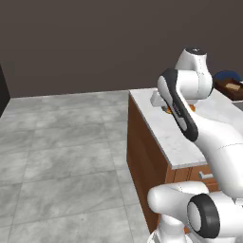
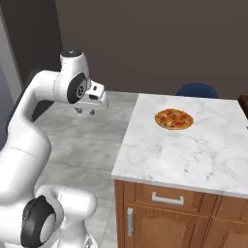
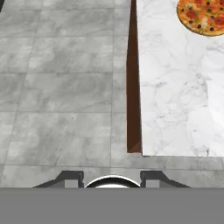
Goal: Take the pizza cutter from the drawer on the right and place it on the dining counter for cutting.
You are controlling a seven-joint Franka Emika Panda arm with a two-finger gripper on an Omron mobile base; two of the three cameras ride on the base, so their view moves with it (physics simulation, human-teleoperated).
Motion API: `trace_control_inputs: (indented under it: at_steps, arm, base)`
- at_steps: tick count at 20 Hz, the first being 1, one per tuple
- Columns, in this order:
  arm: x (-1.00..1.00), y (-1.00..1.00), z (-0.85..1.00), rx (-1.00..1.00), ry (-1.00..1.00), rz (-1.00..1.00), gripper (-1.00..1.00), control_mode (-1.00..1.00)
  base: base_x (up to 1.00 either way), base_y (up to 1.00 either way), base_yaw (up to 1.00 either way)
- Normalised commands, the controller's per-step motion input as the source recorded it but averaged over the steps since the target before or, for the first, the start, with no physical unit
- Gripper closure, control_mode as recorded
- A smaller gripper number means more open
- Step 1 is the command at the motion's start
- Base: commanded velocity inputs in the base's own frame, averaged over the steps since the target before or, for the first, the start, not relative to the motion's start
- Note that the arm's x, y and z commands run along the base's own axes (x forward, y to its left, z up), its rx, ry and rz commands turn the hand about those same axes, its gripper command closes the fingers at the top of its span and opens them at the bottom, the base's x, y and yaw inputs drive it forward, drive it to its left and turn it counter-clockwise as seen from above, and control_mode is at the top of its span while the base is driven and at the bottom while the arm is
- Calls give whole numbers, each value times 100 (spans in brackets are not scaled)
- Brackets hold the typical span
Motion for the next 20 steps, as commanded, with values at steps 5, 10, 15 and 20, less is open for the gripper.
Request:
trace_control_inputs:
  at_steps: [5,10,15,20]
  arm:
    - [-37,-38,-6,7,-2,0,-100,-100]
    - [-82,-100,-26,22,-11,-9,-100,-100]
    - [-84,-98,-43,24,-12,-19,-100,-100]
    - [-75,-77,-33,23,-7,-35,-100,-100]
  base:
    - [0,0,0]
    - [0,0,0]
    - [0,0,0]
    - [0,0,0]
